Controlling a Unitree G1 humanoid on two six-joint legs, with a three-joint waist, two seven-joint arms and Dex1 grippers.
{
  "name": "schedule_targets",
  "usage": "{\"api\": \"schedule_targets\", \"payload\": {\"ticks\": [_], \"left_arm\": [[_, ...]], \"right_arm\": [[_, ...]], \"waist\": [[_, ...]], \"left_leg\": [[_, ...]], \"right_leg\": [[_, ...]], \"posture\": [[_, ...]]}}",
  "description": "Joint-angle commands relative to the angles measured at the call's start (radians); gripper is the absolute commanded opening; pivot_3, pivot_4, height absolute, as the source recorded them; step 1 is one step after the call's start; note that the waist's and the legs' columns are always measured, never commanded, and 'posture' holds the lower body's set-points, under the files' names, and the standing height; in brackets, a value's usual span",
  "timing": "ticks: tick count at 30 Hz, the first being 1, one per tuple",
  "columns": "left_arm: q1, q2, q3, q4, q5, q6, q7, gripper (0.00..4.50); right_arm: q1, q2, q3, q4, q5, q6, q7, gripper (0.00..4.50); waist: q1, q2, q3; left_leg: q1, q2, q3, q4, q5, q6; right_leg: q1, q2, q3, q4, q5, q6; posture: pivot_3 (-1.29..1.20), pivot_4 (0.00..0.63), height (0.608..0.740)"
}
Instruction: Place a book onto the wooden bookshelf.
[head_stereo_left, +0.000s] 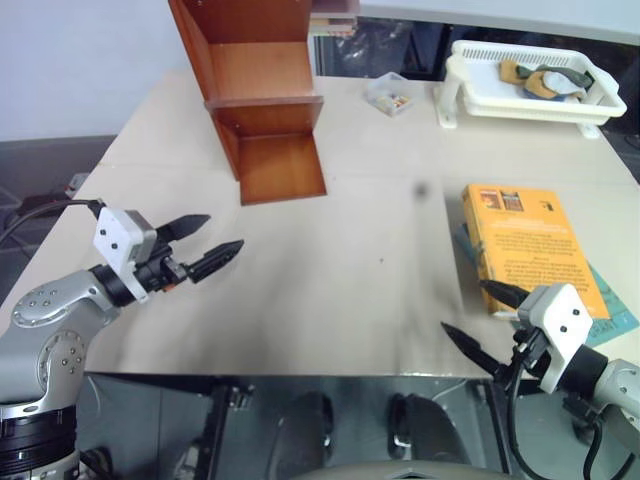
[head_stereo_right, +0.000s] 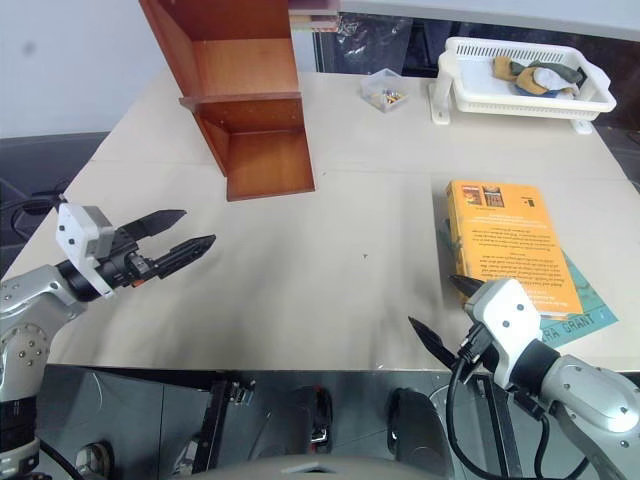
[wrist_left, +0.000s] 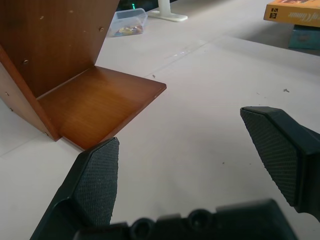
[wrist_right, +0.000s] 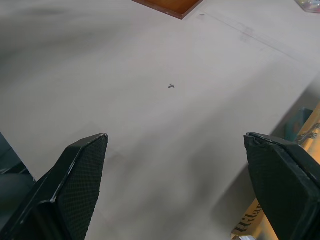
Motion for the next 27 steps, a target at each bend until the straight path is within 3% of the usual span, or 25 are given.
{"api": "schedule_targets", "payload": {"ticks": [1,3,6,10,15,19,22,27], "left_arm": [[-0.019,0.015,0.007,-0.027,-0.014,-0.002,-0.012,4.48],[-0.05,0.0,-0.036,-0.025,-0.015,0.001,-0.017,4.48],[-0.063,-0.01,-0.056,-0.028,-0.016,0.001,-0.019,4.5],[-0.075,-0.018,-0.072,-0.03,-0.013,-0.004,-0.019,4.5],[-0.096,-0.025,-0.106,-0.039,-0.016,-0.01,-0.04,4.5],[-0.129,-0.036,-0.165,-0.082,-0.034,0.014,-0.058,4.5],[-0.204,-0.052,-0.263,-0.118,-0.058,0.087,-0.052,4.5],[-0.443,-0.185,-0.403,-0.085,-0.202,0.404,0.086,4.5]], "right_arm": [[-0.015,-0.014,-0.027,-0.035,0.025,0.001,-0.017,4.48],[-0.052,-0.011,-0.028,-0.035,0.038,0.015,-0.039,4.48],[-0.078,-0.01,-0.027,-0.035,0.064,0.028,-0.053,3.92],[-0.106,-0.012,-0.017,-0.035,0.085,0.037,-0.07,1.95],[-0.15,0.002,-0.041,-0.022,0.106,0.061,-0.107,0.06],[-0.165,-0.002,-0.073,-0.012,0.113,0.096,-0.14,0.06],[-0.22,0.004,-0.17,0.014,0.208,0.178,-0.221,0.06],[-0.285,-0.101,-0.326,0.173,0.128,0.305,-0.283,0.06]], "waist": [[0.0,0.0,0.0],[0.001,0.0,0.0],[0.0,0.0,0.0],[0.0,0.0,0.0],[0.0,0.0,0.0],[0.002,0.0,0.0],[0.002,0.0,0.0],[0.014,-0.001,0.0]], "left_leg": [[0.0,0.0,0.0,0.0,0.0,0.0],[0.0,0.0,0.0,0.0,0.0,0.0],[0.0,0.0,0.0,0.0,0.0,0.0],[-0.001,0.0,0.0,-0.001,0.0,0.0],[-0.001,-0.001,0.001,-0.001,0.0,0.0],[-0.001,-0.001,0.001,-0.001,0.0,0.0],[-0.001,-0.002,0.001,-0.001,0.0,0.0],[-0.001,-0.006,-0.001,0.001,0.001,0.001]], "right_leg": [[0.0,0.0,0.0,0.0,0.0,0.0],[0.0,0.0,0.0,0.0,0.0,0.0],[0.0,0.0,0.0,0.0,0.0,0.0],[0.0,0.001,0.001,0.0,0.0,0.0],[0.0,0.001,0.001,0.0,0.0,0.0],[0.0,0.001,0.001,0.0,0.0,0.0],[0.0,0.001,0.001,0.0,0.0,0.0],[0.002,0.0,0.002,0.0,0.0,0.0]], "posture": [[0.0,0.15,0.74],[0.0,0.15,0.74],[0.0,0.15,0.74],[0.0,0.15,0.74],[0.0,0.15,0.74],[0.0,0.15,0.74],[0.0,0.15,0.74],[0.0,0.15,0.74]]}}
